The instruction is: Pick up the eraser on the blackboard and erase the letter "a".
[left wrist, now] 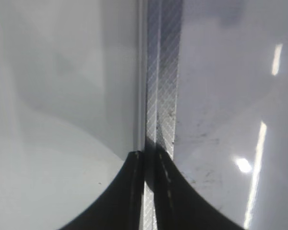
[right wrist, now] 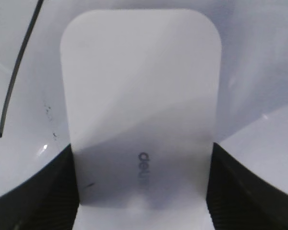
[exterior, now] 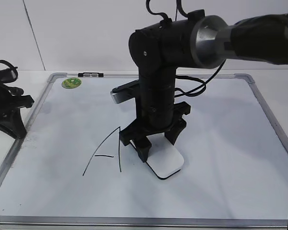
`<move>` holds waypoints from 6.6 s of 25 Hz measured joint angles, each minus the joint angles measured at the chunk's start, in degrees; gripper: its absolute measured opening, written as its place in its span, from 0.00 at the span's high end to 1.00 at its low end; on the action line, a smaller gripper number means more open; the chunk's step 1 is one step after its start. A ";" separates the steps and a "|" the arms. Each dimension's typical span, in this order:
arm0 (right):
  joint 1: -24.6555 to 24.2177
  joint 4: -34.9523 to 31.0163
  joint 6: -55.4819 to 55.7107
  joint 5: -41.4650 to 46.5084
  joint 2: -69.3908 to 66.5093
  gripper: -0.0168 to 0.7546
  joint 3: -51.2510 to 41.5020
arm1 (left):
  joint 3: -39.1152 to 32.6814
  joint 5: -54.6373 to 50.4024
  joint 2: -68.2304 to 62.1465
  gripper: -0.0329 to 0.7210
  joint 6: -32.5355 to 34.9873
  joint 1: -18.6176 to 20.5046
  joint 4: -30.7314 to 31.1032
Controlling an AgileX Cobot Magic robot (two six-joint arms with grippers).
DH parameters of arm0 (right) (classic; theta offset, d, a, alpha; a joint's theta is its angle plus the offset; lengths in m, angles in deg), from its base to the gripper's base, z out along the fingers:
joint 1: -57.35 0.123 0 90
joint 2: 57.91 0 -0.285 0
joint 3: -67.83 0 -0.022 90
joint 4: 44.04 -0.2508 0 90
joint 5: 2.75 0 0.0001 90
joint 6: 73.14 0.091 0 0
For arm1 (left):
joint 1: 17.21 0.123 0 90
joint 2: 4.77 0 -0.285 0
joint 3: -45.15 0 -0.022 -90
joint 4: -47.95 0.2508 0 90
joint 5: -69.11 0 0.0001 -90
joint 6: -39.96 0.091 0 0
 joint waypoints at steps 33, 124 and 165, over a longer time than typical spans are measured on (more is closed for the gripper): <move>-0.98 3.33 1.79 -0.21 -0.08 0.29 0.00 | 0.00 -0.31 -0.22 0.93 0.00 -0.12 -0.78; -30.74 6.14 7.07 -3.52 15.19 0.29 -17.44 | 0.26 -0.70 -0.35 0.93 -0.31 -0.23 0.38; -34.16 3.89 3.15 -1.10 4.57 0.29 -6.98 | 0.26 -0.79 -0.35 0.93 -0.31 -0.23 0.28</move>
